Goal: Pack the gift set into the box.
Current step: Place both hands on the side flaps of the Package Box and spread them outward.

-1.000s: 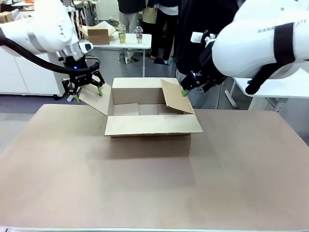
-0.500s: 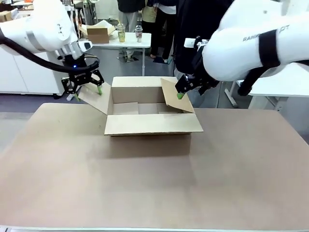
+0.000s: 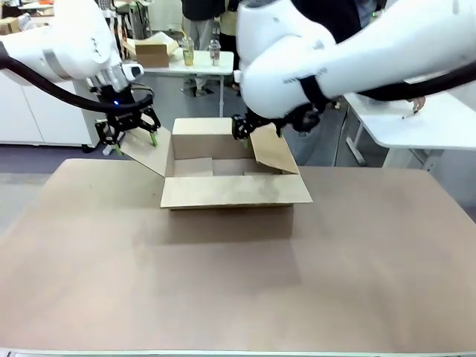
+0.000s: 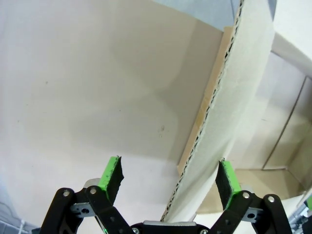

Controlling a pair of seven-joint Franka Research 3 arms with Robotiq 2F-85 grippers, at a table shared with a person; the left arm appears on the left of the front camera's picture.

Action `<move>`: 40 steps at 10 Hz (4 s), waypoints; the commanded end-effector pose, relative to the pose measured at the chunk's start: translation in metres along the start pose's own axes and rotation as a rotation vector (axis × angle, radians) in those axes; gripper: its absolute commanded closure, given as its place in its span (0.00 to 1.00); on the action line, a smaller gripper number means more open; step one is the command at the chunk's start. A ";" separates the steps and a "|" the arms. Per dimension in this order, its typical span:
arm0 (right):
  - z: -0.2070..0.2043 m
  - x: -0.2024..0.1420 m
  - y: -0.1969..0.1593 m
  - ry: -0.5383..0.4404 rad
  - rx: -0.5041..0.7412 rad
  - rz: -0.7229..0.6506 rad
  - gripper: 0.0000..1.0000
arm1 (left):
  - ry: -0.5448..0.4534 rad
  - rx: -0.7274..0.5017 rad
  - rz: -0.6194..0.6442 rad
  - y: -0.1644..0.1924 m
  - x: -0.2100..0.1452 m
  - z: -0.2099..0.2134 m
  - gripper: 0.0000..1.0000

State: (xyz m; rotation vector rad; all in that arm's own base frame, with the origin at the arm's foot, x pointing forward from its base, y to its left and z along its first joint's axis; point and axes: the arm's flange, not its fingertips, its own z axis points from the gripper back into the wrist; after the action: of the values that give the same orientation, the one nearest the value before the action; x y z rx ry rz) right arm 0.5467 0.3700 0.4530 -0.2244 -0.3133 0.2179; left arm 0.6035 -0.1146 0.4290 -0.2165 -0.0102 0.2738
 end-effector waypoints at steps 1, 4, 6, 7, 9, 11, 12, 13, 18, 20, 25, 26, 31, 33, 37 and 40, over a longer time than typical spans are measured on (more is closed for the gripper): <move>-0.008 0.028 0.031 0.076 -0.087 0.029 0.00 | -0.007 0.018 0.011 0.000 0.000 0.002 0.00; -0.041 0.036 0.041 -0.019 -0.221 0.002 0.00 | -0.007 0.018 0.011 0.000 0.000 0.002 0.00; -0.056 0.029 0.036 -0.054 -0.305 0.012 0.00 | -0.007 0.018 0.011 0.000 0.000 0.002 0.00; -0.060 0.027 0.032 -0.067 -0.325 0.012 0.00 | -0.007 0.018 0.011 0.000 0.000 0.002 0.00; -0.060 0.026 0.018 -0.034 -0.319 -0.002 0.00 | -0.007 0.018 0.011 0.000 0.000 0.002 0.00; -0.051 0.027 0.005 -0.004 -0.345 -0.015 0.00 | -0.007 0.018 0.011 0.000 0.000 0.002 0.00; -0.047 0.028 -0.005 0.027 -0.349 -0.020 0.00 | -0.007 0.018 0.011 0.000 0.000 0.002 0.00; -0.045 0.029 -0.016 0.050 -0.360 -0.030 0.00 | -0.007 0.018 0.011 0.000 0.000 0.002 0.00; -0.029 0.037 -0.083 0.306 -0.144 -0.121 0.00 | -0.007 0.018 0.011 0.000 0.000 0.002 0.00; -0.022 0.031 -0.103 0.298 -0.131 -0.182 0.00 | -0.007 0.018 0.011 0.000 0.000 0.002 0.00; -0.030 0.038 -0.097 0.293 -0.152 -0.148 0.00 | -0.007 0.018 0.011 0.000 0.000 0.002 0.00; -0.028 0.037 -0.098 0.300 -0.133 -0.147 0.00 | -0.007 0.018 0.011 0.000 0.000 0.002 0.00; -0.052 0.042 -0.183 0.487 0.246 -0.312 0.00 | -0.007 0.018 0.011 0.000 0.000 0.002 0.00; -0.066 0.031 -0.216 0.526 0.369 -0.409 0.00 | -0.007 0.018 0.011 0.000 0.000 0.002 0.00; -0.106 0.007 -0.266 0.543 0.600 -0.561 0.00 | -0.007 0.018 0.011 0.000 0.000 0.002 0.00; -0.126 -0.005 -0.277 0.526 0.685 -0.601 0.00 | -0.007 0.018 0.011 0.000 0.000 0.002 0.00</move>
State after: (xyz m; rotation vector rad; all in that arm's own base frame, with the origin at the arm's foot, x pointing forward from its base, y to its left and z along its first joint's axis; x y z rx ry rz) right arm 0.6477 0.0831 0.4060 0.4228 0.2684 -0.3524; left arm 0.6041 -0.1150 0.4289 -0.2167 -0.0103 0.2735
